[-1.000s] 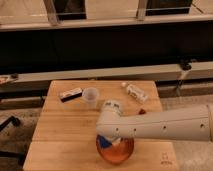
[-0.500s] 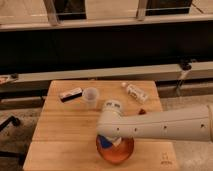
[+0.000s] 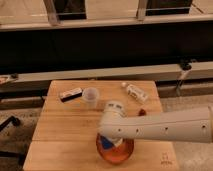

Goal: Place the white sponge in the ceramic bowl

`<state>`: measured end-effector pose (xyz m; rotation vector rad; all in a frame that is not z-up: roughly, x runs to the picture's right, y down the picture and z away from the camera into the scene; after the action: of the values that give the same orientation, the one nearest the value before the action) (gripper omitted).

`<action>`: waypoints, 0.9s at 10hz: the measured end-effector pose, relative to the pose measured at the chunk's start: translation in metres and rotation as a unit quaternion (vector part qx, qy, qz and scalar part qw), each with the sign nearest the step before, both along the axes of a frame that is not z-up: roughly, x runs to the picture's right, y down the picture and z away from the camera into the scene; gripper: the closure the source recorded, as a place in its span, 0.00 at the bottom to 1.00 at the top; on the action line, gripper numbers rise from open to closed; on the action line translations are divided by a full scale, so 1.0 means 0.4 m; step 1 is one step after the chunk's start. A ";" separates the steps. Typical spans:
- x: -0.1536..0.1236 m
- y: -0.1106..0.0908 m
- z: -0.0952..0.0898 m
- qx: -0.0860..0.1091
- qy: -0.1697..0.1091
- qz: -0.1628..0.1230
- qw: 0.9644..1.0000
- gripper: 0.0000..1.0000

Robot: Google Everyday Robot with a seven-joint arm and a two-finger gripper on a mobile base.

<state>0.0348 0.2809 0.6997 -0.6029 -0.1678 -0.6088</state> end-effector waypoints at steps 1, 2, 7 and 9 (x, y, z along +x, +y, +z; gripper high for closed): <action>0.001 0.003 0.002 -0.002 -0.004 -0.003 1.000 0.71; 0.001 0.003 0.003 -0.002 -0.006 -0.005 1.000 0.63; -0.002 0.000 0.000 -0.004 -0.010 -0.008 1.000 0.21; -0.002 -0.001 -0.002 -0.005 -0.009 -0.009 1.000 0.20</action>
<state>0.0339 0.2806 0.6990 -0.6092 -0.1835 -0.6313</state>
